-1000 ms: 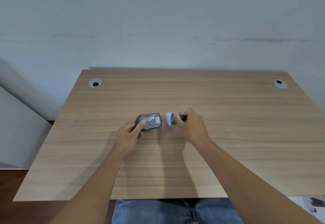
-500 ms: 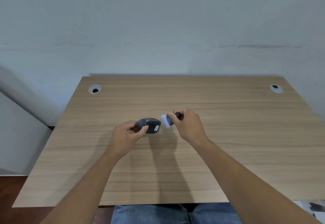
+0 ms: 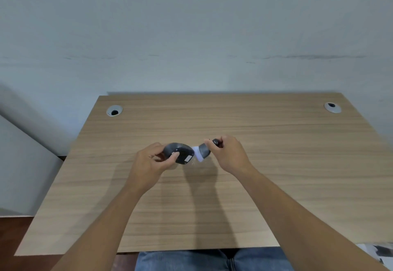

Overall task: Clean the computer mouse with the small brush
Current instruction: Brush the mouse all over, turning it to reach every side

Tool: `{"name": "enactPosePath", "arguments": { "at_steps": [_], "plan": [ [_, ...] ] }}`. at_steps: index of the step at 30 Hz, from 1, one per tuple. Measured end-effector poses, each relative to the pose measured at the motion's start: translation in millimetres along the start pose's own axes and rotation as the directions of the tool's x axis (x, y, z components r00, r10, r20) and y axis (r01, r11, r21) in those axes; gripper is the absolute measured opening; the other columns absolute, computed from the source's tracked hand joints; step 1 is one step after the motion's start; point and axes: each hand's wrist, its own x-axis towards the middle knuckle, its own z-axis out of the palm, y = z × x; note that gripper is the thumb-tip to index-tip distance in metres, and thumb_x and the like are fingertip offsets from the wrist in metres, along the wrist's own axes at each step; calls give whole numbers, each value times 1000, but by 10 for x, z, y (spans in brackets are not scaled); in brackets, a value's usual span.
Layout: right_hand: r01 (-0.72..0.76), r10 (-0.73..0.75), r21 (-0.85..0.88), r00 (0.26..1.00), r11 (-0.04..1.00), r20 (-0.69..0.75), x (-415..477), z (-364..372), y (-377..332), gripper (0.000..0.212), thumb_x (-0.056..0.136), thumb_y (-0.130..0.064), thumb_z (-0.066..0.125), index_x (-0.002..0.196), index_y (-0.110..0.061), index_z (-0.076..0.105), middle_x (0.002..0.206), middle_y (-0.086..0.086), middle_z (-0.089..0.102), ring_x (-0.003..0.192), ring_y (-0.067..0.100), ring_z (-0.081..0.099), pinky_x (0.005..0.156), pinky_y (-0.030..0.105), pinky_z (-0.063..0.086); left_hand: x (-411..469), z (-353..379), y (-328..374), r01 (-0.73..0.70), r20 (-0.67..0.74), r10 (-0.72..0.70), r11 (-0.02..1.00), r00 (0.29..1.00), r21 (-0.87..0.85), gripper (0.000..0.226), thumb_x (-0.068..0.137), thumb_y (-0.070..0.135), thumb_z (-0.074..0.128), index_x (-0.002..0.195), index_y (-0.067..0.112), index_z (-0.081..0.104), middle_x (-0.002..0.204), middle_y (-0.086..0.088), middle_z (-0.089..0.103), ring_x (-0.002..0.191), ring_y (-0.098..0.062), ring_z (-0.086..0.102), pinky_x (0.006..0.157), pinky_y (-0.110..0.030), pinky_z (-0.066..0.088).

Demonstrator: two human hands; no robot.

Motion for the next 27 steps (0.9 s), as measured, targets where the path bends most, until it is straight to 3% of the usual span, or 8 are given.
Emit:
{"name": "enactPosePath", "arguments": {
  "at_steps": [5, 8, 11, 16, 18, 20, 23, 27],
  "plan": [
    [-47, 51, 95, 998, 994, -33, -21, -25, -28, 48, 101, -49, 67, 78, -8, 65, 57, -12, 56, 55, 10, 47, 58, 29, 35, -11, 7, 3, 67, -6, -67, 997, 998, -47, 12, 99, 14, 82, 90, 21, 85, 78, 5, 71, 73, -6, 62, 72, -15, 46],
    [-14, 2, 245, 999, 969, 49, -57, -2, -215, 44, 102, -50, 67, 83, -11, 75, 64, -15, 70, 48, 1, 49, 62, 25, 40, -14, 60, -11, 96, 26, -94, 993, 995, -62, 17, 100, 14, 81, 90, 27, 84, 77, 17, 71, 74, -7, 63, 74, -18, 49],
    [6, -44, 291, 991, 957, 126, -94, 25, -297, 36, 99, -50, 73, 86, -17, 77, 75, -8, 77, 51, -2, 53, 64, 26, 44, -3, 92, -21, 118, 3, -118, 991, 993, -67, 9, 99, 17, 81, 90, 20, 83, 78, 4, 73, 76, -13, 67, 76, -31, 53],
    [-10, 5, 92, 998, 996, 57, -58, -24, -85, 39, 98, -41, 75, 67, -16, 72, 61, -8, 68, 45, 1, 51, 57, 24, 39, -13, 56, -31, 166, -43, -173, 978, 984, -122, 7, 101, 22, 79, 102, 17, 85, 92, -19, 81, 77, -28, 76, 73, -44, 63],
    [-42, 40, 73, 999, 996, 28, -60, -49, -1, 40, 97, -39, 75, 71, -8, 74, 71, 1, 75, 56, 7, 57, 62, 29, 45, -24, 48, -19, 240, -21, -251, 943, 968, -232, 13, 105, 23, 75, 112, 17, 84, 101, -22, 83, 89, -37, 82, 67, -31, 65],
    [-54, 52, 101, 999, 993, 15, -76, -48, 16, 39, 97, -39, 74, 77, -6, 76, 79, 4, 80, 61, 11, 59, 67, 32, 47, -17, 67, -2, 332, 0, -351, 886, 937, -323, 20, 108, 24, 72, 121, 14, 82, 111, -24, 83, 90, -32, 83, 64, -22, 64],
    [-24, 20, 164, 999, 986, 26, -91, -11, -56, 34, 97, -44, 75, 84, -12, 77, 79, -2, 82, 56, 3, 58, 64, 26, 45, -2, 129, -25, 432, 73, -444, 801, 893, -415, 26, 107, 24, 72, 127, 9, 79, 116, -25, 83, 86, -25, 83, 66, -21, 66],
    [100, -121, 202, 988, 974, 97, -119, 48, -137, 33, 94, -44, 81, 93, -12, 74, 80, -3, 82, 65, 12, 67, 65, 21, 47, 43, 185, -92, 478, 147, -471, 731, 870, -487, 27, 107, 22, 72, 126, 2, 76, 118, -22, 84, 88, -26, 83, 72, -22, 64]
  ]
}}
